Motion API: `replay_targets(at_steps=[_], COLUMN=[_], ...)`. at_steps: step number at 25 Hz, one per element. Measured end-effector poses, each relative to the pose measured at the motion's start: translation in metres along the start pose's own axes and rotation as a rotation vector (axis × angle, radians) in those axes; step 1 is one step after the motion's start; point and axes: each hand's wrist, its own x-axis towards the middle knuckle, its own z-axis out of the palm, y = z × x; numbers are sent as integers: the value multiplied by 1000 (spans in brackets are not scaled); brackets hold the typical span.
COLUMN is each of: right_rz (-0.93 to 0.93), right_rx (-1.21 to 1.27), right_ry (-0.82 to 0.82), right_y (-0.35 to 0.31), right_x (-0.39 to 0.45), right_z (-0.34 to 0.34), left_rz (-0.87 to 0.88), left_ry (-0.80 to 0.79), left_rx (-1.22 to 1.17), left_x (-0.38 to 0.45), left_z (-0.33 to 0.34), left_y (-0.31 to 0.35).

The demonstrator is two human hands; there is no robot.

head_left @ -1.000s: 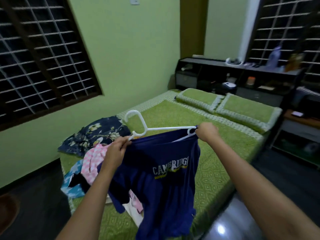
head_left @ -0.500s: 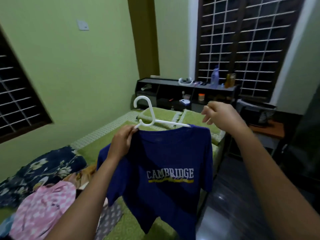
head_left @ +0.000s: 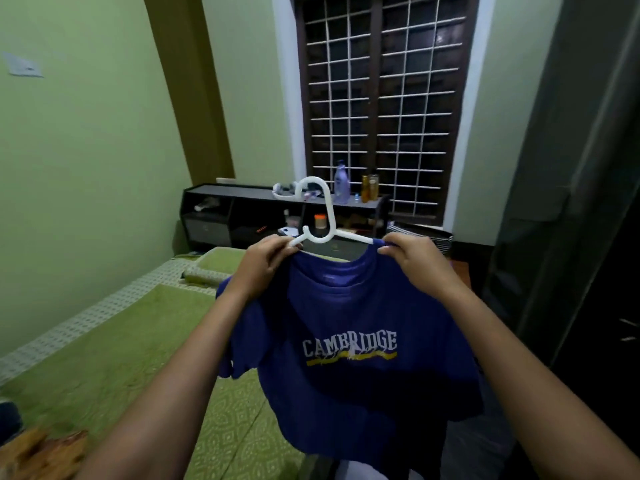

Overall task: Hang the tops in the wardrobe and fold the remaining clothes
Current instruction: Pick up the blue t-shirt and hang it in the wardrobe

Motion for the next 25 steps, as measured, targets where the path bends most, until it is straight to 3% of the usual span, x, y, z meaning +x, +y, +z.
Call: replay_targets(at_steps=[6,11,14,16,19,22,25], right_rz=[213,338,378,390,424,439,320], right_rx=[123,88,252,235,241,165,-100], right_ry=[128,256,266,318,433,556,886], right_y=[103,179,208,227,256,290,329], right_x=[39,82,108,127,152,171,187], right_z=[-54,-74,-84,-83,-86,-94,-102], left_rz=[-259,-343,-333,-234,111,416,337], left_ry=[-170,-332,-336,-295,-330,-344,-305], left_rx=[-58,-393,-369,-314,-300,-106,-120], left_x=[73,171,252,306,353,380,422], left_z=[60,111,141,177,237,309,377], left_y=[-82,-119,-142,-134,-58,-4,12])
